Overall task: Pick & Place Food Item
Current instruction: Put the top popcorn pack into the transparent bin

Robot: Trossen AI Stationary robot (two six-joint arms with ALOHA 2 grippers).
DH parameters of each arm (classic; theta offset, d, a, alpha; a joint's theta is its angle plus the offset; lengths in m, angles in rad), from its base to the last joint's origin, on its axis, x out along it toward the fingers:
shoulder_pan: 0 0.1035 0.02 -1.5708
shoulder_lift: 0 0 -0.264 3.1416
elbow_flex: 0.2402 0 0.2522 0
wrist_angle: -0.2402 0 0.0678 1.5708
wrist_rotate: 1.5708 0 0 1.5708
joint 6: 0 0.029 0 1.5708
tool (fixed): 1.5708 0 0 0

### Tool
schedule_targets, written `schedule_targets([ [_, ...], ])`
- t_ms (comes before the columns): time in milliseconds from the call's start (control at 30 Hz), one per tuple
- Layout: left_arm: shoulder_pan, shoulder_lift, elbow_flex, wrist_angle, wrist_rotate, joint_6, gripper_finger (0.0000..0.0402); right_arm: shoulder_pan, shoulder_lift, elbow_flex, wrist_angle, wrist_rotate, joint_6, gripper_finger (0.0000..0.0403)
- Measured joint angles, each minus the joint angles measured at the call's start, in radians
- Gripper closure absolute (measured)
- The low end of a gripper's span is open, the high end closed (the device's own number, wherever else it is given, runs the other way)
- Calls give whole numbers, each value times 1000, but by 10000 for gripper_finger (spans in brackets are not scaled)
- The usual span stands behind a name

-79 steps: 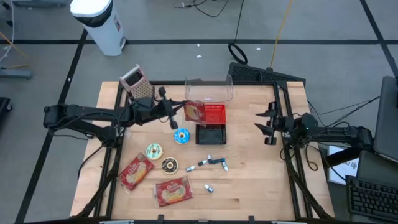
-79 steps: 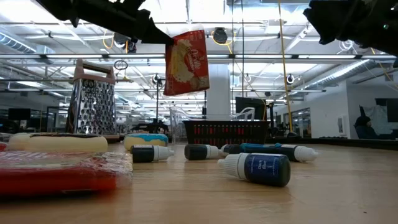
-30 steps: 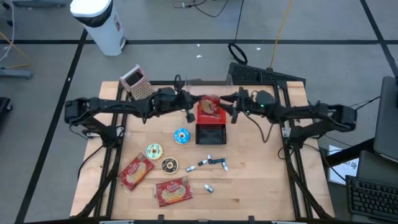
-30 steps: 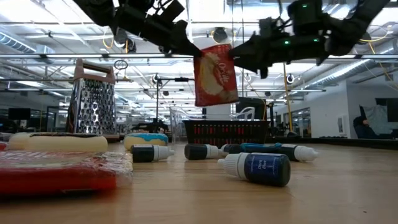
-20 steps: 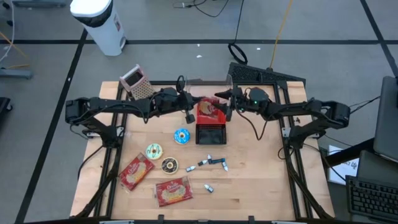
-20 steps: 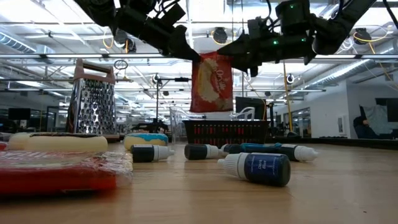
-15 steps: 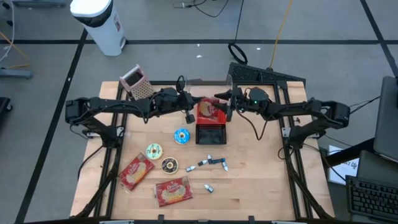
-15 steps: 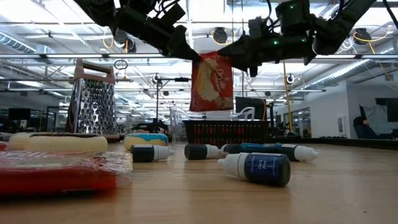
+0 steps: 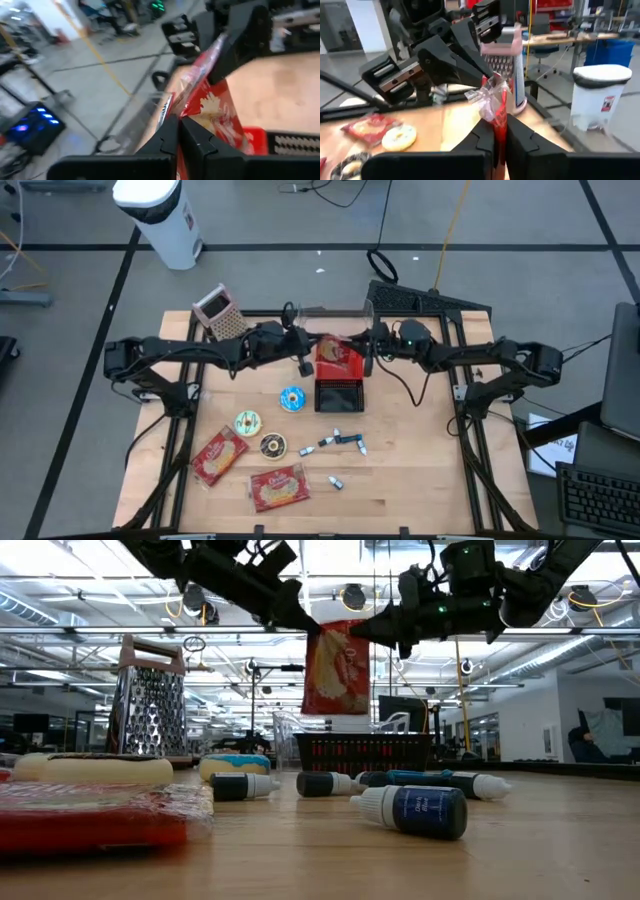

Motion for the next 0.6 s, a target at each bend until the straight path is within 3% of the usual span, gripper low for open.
schedule_targets([
  [133, -12, -65, 0, 4, -86, 24, 375, -24, -1, 45, -49, -5, -26, 395],
  [300, -26, -131, 0, -44, -117, 6, 379, -58, -1, 159, -195, -6, -140, 395],
  [600, -28, -145, 0, -211, -118, -80, 399, -148, 21, 438, -637, -1, -433, 395],
])
